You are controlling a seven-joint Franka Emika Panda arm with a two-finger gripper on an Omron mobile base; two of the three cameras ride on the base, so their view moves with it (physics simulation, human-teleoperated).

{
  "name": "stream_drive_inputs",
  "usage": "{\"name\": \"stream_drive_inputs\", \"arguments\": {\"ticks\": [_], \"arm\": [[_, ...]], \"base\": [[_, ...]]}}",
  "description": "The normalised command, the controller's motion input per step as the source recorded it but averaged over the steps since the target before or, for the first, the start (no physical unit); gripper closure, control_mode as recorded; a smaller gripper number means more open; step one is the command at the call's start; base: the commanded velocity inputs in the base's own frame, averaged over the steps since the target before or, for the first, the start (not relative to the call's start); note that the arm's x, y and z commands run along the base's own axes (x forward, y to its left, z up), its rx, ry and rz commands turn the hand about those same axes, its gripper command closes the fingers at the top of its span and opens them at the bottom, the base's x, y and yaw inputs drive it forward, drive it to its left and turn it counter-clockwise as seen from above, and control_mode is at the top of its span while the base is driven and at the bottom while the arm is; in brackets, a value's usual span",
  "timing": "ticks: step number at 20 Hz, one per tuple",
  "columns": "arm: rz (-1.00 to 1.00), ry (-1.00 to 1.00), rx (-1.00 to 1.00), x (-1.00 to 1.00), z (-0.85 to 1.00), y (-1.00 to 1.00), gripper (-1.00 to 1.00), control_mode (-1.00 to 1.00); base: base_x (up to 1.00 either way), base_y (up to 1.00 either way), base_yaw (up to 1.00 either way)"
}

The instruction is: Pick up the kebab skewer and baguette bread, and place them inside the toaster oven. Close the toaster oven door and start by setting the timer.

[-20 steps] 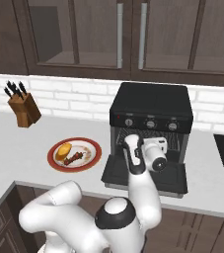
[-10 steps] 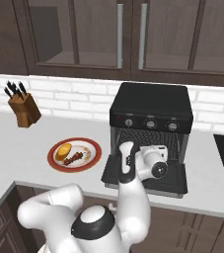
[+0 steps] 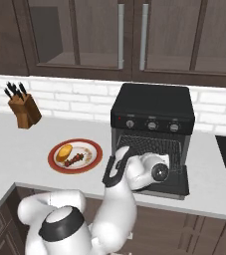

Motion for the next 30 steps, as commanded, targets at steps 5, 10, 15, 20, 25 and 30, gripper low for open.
{"name": "stream_drive_inputs", "arguments": {"ticks": [5, 10, 15, 20, 25, 30], "arm": [[0.0, 0.15, -0.05, -0.68, -0.42, -0.19, -1.0, -1.0], [0.0, 0.15, -0.03, -0.7, -0.14, -0.15, -1.0, -1.0], [0.0, 0.16, 0.05, -0.65, 1.0, 0.26, -1.0, -1.0], [-0.05, 0.22, 0.01, -0.34, 0.49, 0.94, -1.0, -1.0], [-0.15, 0.17, 0.0, -0.22, 0.08, 1.0, -1.0, -1.0], [-0.06, 0.11, 0.0, -0.01, 0.01, 1.0, -1.0, -1.0]], "base": [[0.0, 0.0, 0.0], [0.0, 0.0, 0.0], [0.0, 0.0, 0.0], [0.0, 0.0, 0.0], [0.0, 0.0, 0.0], [0.0, 0.0, 0.0]]}}
